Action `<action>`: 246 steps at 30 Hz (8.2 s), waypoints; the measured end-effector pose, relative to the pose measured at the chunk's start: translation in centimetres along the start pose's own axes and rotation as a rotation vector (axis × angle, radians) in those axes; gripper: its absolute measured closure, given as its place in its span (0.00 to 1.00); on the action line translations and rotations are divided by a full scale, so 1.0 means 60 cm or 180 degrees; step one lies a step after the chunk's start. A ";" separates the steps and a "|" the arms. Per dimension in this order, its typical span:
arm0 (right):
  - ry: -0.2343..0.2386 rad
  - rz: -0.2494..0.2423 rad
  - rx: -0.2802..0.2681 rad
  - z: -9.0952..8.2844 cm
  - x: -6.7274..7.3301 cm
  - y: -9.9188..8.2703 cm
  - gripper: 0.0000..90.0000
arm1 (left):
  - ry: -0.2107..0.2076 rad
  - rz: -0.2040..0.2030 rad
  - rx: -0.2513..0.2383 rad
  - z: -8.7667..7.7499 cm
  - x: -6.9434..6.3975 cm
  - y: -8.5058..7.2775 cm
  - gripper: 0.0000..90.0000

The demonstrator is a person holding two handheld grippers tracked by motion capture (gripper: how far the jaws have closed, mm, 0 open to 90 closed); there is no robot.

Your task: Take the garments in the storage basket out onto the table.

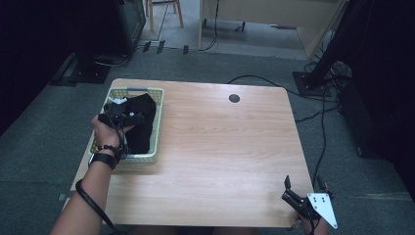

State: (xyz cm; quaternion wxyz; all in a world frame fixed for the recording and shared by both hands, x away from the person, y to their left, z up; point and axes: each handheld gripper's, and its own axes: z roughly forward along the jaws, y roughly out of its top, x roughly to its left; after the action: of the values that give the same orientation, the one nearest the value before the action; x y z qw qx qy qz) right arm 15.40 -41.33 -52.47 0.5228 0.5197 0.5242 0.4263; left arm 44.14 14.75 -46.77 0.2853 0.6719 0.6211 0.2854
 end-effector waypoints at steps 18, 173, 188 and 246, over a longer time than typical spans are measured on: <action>0.0009 0.0004 -0.0001 0.000 0.000 0.000 0.00 | 0.0011 0.0005 0.0500 0.047 -0.015 -0.012 0.00; 0.0058 0.0032 -0.0002 0.000 -0.002 0.000 0.00 | -0.1058 0.0836 0.0088 -0.088 -0.336 0.055 0.64; 0.0059 0.0040 0.0002 0.000 -0.002 0.000 0.00 | -0.1099 0.0793 0.0197 -0.057 -0.357 0.021 0.64; 0.0058 0.0027 -0.0009 0.000 -0.002 0.000 0.00 | -0.1389 0.1001 -0.0039 -0.046 -0.375 -0.041 0.00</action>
State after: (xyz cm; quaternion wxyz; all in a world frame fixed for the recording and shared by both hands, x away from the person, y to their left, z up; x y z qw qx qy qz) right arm 15.37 -41.46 -52.47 0.5170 0.5172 0.5262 0.4339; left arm 38.97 -7.48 -47.35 0.3687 0.8039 0.4312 0.1783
